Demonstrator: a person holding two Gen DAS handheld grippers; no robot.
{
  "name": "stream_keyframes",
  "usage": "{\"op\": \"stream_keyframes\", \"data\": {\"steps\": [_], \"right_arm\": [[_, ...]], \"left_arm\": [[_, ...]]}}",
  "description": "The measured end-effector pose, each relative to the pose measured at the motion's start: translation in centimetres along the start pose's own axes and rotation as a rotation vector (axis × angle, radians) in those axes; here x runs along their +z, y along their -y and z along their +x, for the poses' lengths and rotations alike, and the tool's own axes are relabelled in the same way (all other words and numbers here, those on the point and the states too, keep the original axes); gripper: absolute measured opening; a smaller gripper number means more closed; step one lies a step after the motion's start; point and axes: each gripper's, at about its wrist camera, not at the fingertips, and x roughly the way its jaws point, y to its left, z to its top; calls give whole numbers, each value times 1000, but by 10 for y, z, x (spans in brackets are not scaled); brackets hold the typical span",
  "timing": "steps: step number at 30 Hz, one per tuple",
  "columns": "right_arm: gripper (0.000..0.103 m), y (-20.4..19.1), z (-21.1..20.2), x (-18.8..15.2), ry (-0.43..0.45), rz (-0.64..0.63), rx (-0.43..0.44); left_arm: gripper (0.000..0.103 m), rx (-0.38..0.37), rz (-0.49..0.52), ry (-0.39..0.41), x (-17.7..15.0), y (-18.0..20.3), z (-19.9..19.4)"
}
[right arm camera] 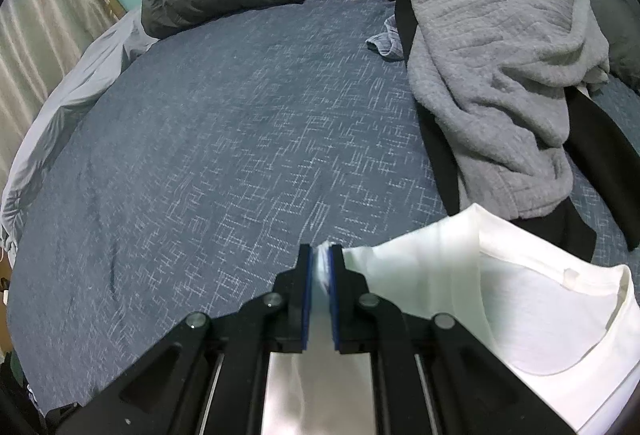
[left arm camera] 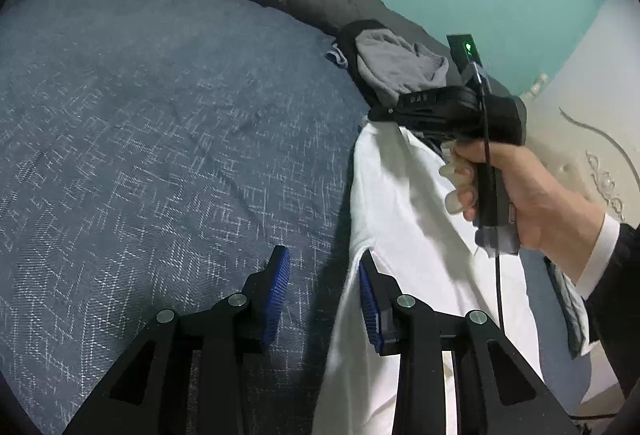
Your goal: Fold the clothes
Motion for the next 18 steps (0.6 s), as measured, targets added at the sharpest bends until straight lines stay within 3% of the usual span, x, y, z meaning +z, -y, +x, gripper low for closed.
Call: {"op": "stream_keyframes", "data": {"steps": [8, 11, 15, 18], "right_arm": [[7, -1, 3, -1, -3, -7, -4], [7, -2, 3, -2, -1, -5, 0], [7, -2, 3, -1, -3, -11, 2], [7, -2, 3, 0, -2, -13, 3]], "left_arm": [[37, -19, -61, 7, 6, -11, -5], [49, -52, -51, -41, 3, -8, 7], [49, -22, -12, -66, -4, -5, 23], [42, -2, 20, -62, -5, -3, 26]]}}
